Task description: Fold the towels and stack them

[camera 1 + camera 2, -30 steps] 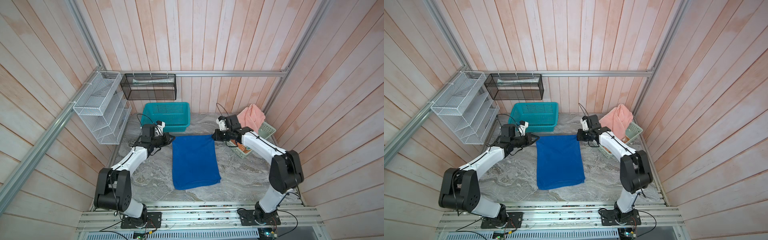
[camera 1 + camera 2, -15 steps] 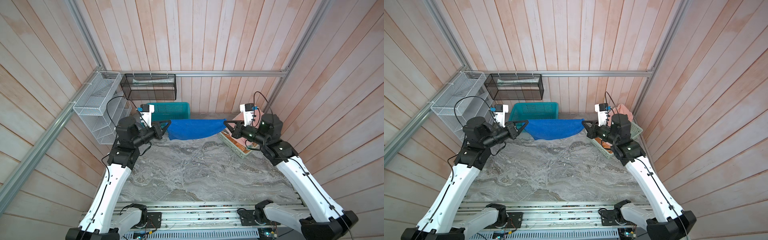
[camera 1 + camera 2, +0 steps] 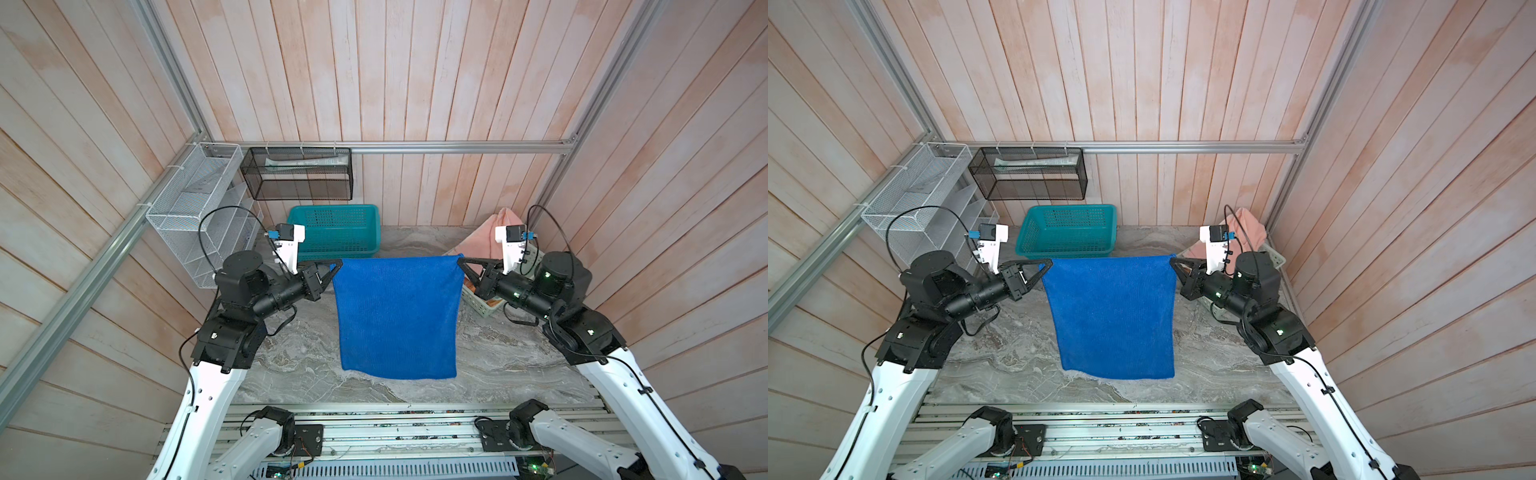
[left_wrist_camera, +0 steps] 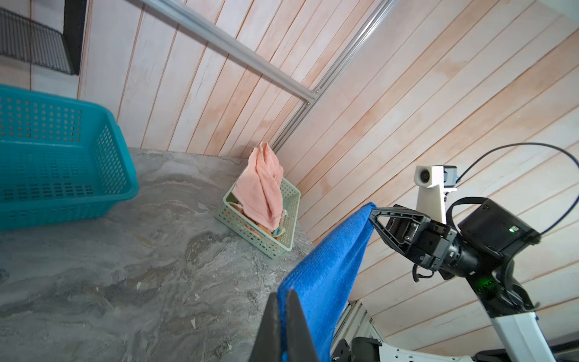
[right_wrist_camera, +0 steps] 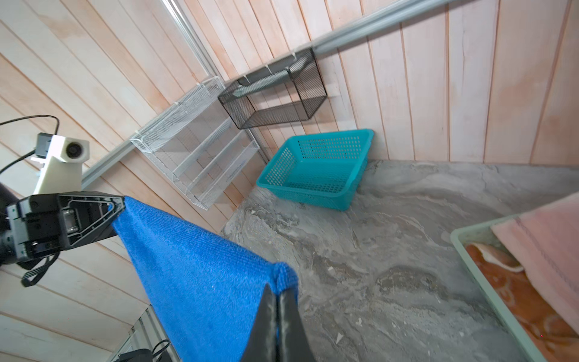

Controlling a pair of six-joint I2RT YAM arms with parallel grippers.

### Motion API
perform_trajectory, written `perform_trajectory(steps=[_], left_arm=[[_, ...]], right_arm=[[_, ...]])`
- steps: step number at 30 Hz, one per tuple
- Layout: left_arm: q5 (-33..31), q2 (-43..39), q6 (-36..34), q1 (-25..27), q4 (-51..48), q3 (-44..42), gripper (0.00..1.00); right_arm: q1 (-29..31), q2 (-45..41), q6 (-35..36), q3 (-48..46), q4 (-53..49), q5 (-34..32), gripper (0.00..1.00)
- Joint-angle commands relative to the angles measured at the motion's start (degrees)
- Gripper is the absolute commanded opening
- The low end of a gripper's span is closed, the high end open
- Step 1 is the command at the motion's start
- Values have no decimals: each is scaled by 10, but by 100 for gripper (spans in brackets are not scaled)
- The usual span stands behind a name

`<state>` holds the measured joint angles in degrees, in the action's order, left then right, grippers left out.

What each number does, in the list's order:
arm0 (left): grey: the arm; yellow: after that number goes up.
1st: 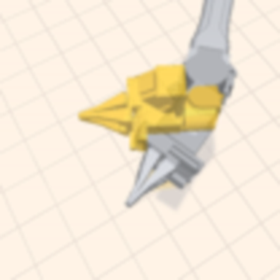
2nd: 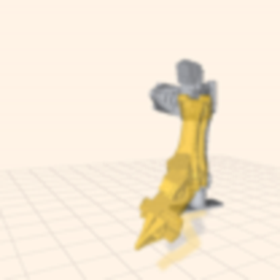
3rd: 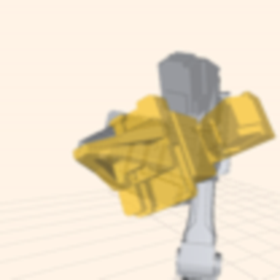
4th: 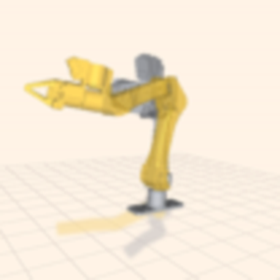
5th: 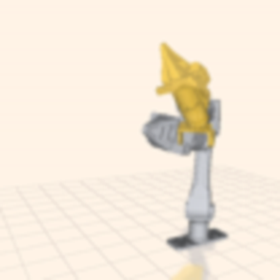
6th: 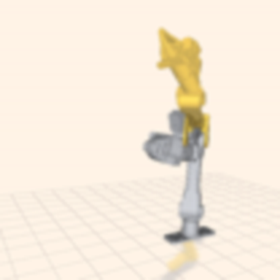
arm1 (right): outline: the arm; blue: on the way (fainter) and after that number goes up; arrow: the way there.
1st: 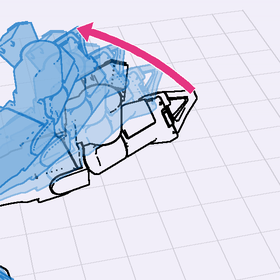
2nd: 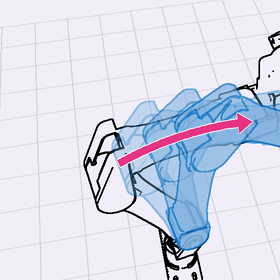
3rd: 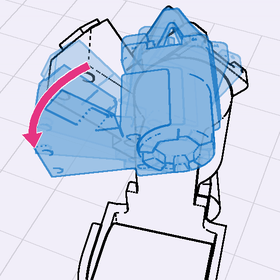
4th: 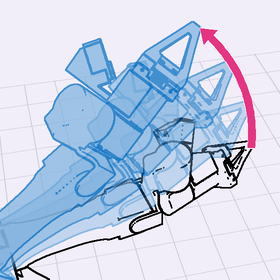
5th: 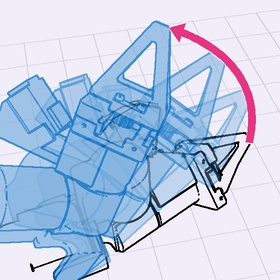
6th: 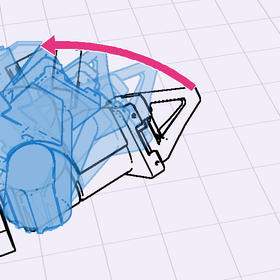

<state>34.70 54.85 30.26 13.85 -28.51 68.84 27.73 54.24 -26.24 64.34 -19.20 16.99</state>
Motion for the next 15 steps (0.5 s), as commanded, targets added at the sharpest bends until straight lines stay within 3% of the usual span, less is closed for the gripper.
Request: perform_trajectory(steps=[1,7,11,15], left_arm=[[-6,57,5,-15,-4,-63,0],[34,187,10,-65,174,-150,0],[47,298,-11,-85,247,-129,0],[67,370,-18,-98,287,-103,0]], right_arm=[[-2,53,-11,-61,24,-21,0],[-43,236,10,-118,188,60,0],[-66,380,60,-27,189,98,0],[-80,458,90,50,155,108,0]])
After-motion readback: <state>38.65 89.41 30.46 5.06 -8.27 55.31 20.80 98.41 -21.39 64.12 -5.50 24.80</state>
